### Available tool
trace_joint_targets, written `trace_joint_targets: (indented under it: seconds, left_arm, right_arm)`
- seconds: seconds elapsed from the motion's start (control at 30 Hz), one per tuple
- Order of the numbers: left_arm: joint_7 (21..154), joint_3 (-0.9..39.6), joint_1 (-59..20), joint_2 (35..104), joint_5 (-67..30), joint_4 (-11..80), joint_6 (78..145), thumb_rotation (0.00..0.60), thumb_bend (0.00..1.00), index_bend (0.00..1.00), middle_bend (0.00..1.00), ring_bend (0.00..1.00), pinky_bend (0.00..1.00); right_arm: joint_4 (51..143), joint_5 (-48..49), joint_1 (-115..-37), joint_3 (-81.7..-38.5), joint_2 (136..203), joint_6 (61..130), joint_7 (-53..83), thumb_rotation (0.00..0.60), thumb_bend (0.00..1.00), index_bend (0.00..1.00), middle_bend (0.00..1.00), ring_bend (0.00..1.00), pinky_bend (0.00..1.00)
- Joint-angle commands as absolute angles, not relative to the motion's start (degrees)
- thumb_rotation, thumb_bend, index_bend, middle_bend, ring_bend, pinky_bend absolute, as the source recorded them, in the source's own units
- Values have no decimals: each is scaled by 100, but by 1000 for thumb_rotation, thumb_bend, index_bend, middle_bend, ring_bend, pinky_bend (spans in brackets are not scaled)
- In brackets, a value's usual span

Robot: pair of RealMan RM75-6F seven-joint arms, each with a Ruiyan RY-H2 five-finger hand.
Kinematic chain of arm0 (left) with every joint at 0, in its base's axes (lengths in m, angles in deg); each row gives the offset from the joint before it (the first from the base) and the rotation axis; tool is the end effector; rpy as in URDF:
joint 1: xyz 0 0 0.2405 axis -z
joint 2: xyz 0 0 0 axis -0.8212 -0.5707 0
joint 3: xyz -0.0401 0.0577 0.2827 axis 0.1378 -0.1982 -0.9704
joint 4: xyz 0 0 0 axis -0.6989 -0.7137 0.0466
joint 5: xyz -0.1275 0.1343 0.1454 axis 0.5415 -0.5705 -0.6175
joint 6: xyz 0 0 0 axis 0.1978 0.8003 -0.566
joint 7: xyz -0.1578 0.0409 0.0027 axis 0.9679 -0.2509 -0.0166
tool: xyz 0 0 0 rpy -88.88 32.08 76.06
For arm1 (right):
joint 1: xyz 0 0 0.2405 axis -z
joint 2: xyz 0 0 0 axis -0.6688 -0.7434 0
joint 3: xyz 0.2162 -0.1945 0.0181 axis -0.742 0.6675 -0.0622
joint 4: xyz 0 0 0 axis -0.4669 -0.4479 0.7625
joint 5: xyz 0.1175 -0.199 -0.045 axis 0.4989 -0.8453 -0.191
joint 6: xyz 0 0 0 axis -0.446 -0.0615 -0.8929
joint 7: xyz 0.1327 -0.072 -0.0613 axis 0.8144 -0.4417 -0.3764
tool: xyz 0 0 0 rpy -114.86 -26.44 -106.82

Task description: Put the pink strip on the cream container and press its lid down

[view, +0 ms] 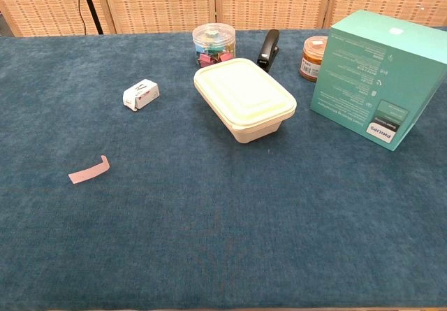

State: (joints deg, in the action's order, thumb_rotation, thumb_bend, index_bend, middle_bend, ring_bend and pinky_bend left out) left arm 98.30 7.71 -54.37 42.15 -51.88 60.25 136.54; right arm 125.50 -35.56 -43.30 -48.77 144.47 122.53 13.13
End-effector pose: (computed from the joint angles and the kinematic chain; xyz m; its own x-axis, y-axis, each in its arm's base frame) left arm -0.3357 0.1532 0.1752 0.2568 0.0810 0.9631 0.9654 -0.0690 -0.2516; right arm -0.2969 -0.1636 0.1639 0.3278 0.0060 0.9447 -0.9296 -0.1762 0.3236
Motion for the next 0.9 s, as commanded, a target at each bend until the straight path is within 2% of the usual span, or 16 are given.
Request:
trace_joint_targets:
  seconds: [0.03,0.33,0.43,0.5,0.57,0.67,0.9]
  left_arm:
    - [9819,774,-5428,4219,-5175,6029,13633,600,0,0,0,0,0]
    - [9793,923,-5114,4272,-4893,6095,13099,600,0,0,0,0,0]
    - [9837,1103,-4687,4521,-4580,6015,12397,600,0,13,0,0,0]
    - [9769,1195,-4493,4664,-4359,5990,12060,600,0,83,0,0,0]
    - [9602,1324,-4331,4877,-4054,5961,11800,600,0,201,0,0,0]
    - [9199,1460,-4139,5203,-3661,5935,11521,600,0,299,0,0,0]
    - [8371,1637,-3796,5834,-2818,6072,11069,600,0,347,0,0,0]
  right_arm:
    - [12549,-3563,-4329,-4875,14444,12255,1316,600,0,0,0,0,0]
    - [12593,-3562,-4340,-4876,14469,12218,1248,600,0,0,0,0,0]
    - [12602,-3523,-4360,-4868,14479,12141,1227,600,0,0,0,0,0]
    - [12596,-3527,-4364,-4858,14466,12127,1246,600,0,0,0,0,0]
    - [12592,-3549,-4356,-4851,14444,12156,1313,600,0,0,0,0,0]
    - [12576,-3557,-4349,-4850,14409,12190,1410,600,0,0,0,0,0]
    - [12560,-3542,-4348,-4859,14344,12223,1587,600,0,0,0,0,0]
